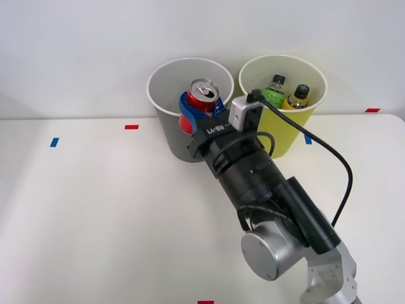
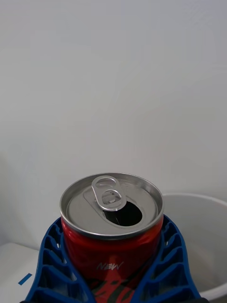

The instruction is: Put cans in the gray bin, plastic bottles in the light green bin

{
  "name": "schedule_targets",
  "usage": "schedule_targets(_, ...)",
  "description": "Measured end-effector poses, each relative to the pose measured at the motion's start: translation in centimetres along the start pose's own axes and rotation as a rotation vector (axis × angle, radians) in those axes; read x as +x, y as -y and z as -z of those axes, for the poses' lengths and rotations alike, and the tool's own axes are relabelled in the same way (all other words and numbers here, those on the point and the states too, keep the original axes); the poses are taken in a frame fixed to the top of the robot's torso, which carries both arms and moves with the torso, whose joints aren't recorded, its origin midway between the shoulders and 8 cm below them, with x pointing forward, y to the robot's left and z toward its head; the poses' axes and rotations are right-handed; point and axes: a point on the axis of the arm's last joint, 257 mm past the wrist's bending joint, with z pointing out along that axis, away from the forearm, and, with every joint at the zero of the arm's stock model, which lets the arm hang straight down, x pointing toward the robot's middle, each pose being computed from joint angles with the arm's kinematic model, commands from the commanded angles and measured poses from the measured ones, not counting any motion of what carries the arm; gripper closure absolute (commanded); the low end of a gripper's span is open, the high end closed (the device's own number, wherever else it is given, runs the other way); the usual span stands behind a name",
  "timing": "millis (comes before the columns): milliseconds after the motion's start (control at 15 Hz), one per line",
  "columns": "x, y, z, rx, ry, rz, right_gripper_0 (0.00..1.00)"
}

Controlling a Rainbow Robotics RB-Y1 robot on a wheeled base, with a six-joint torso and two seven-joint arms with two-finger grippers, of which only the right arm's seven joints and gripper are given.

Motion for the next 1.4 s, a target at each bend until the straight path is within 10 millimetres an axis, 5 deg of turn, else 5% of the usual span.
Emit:
schedule_targets(600, -2.9, 1.6, -6.3, -0.011, -0.154, 0.088, 1.00)
schedule_targets(1400, -0.3, 5.1, -12.5, 0.026, -0.216, 0.168, 0.99)
